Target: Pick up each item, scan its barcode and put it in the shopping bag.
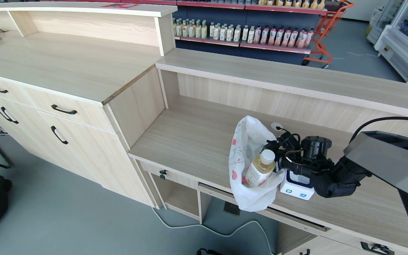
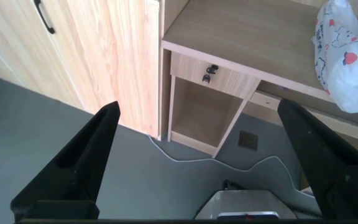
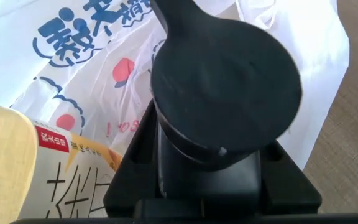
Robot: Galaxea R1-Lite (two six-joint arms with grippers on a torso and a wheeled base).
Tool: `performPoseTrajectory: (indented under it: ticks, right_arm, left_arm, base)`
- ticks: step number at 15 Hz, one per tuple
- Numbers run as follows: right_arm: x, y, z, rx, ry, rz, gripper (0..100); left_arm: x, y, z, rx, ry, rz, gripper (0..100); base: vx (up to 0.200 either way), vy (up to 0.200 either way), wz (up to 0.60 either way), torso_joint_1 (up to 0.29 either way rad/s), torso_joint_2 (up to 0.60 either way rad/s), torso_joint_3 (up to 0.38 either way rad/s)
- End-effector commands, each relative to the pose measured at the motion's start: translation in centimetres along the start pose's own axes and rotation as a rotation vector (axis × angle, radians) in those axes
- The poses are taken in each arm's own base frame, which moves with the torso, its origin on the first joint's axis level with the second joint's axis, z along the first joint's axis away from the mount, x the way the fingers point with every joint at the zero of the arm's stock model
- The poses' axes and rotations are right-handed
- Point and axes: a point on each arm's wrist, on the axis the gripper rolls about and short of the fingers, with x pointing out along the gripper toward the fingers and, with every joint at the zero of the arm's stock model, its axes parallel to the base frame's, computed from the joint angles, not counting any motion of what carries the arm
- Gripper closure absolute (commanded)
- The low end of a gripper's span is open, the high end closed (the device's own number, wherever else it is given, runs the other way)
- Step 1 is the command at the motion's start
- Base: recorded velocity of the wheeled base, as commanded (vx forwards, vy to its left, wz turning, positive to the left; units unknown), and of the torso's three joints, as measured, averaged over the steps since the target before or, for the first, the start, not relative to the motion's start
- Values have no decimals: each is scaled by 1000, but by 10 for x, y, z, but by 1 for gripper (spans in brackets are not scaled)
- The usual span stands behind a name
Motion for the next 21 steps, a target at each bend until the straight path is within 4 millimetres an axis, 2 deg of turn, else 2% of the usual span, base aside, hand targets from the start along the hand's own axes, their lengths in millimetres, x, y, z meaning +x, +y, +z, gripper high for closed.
performPoseTrajectory:
  ticks: [1, 3, 4, 7, 10, 14, 16, 18, 20, 21]
  right_arm:
    - [0, 0, -2, 2, 4, 1, 100]
    - [-1, -2, -2, 3, 5, -5, 100]
    - [-1, -2, -2, 3, 5, -5, 0]
    - [-2, -3, 2, 1, -3, -8, 0]
    - [-8, -8, 15, -5, -25, -22, 0]
    - [-34, -23, 41, -28, -61, -74, 0]
    - [-65, -23, 52, -59, -45, -103, 0]
    - [-120, -17, 73, -151, -40, -155, 0]
    - [-161, -6, 89, -187, -85, -208, 0]
    - [-190, 4, 97, -202, -91, -254, 0]
  left_arm:
    - [0, 0, 0, -1, 2, 0, 0]
    - [0, 0, 0, -1, 1, 0, 0]
    - [0, 0, 0, -1, 1, 0, 0]
    - [0, 0, 0, -1, 1, 0, 0]
    - [0, 0, 0, -1, 1, 0, 0]
    - [0, 0, 0, -1, 1, 0, 0]
    - [0, 0, 0, -1, 1, 0, 0]
    - [0, 0, 0, -1, 1, 0, 0]
    - [0, 0, 0, -1, 1, 0, 0]
    - [0, 0, 0, -1, 1, 0, 0]
  base:
    - [0, 0, 0, 0, 0, 0]
    - [0, 0, 0, 0, 0, 0]
    - [0, 0, 0, 0, 0, 0]
    - [0, 0, 0, 0, 0, 0]
    - [0, 0, 0, 0, 0, 0]
    - [0, 0, 0, 0, 0, 0]
    - [0, 0, 0, 0, 0, 0]
    - [0, 0, 0, 0, 0, 0]
    - [0, 0, 0, 0, 0, 0]
    - [0, 0, 0, 0, 0, 0]
